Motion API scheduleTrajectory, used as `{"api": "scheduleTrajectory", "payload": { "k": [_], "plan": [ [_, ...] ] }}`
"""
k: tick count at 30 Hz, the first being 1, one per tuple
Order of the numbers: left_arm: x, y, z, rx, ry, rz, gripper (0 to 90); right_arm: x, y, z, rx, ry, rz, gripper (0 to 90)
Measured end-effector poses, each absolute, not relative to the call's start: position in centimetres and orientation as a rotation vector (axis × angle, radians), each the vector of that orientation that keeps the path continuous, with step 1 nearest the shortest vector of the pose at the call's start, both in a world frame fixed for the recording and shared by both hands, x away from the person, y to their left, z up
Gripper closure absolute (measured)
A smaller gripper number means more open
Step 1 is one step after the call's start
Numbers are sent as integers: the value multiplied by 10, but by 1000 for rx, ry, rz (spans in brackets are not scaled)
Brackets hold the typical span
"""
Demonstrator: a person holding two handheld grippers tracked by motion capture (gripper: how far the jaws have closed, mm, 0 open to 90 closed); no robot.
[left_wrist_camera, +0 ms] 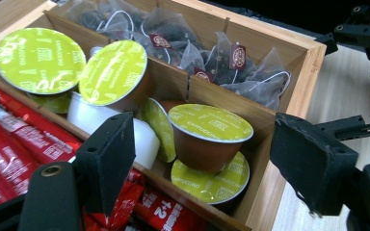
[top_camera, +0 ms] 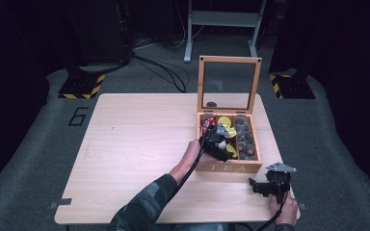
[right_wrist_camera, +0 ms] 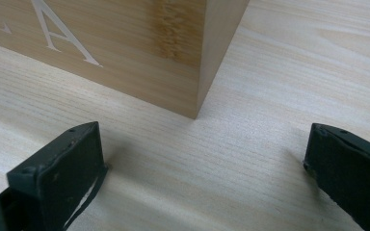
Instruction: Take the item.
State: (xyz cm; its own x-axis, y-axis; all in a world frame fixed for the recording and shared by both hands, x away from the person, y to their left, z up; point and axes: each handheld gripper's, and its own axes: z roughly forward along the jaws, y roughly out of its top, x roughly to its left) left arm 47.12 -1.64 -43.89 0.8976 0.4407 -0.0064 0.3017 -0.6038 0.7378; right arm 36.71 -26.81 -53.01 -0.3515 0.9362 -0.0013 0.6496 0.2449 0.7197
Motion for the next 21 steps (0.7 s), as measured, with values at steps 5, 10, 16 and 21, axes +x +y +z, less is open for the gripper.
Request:
{"api": "scheduleTrajectory", "payload": {
  "k": [5,10,16,21],
  "plan": [
    [472,-21,-441,2281,515,233,269,367,-268,-530,1448,2089,886,0],
    [475,-25,-443,2299,516,231,296,367,-268,-530,1449,2089,887,0],
    [476,-27,-445,2307,524,240,330,367,-268,-530,1452,2088,888,0],
    [477,-28,-448,2324,514,228,348,367,-268,-530,1444,2089,886,0]
  ]
}}
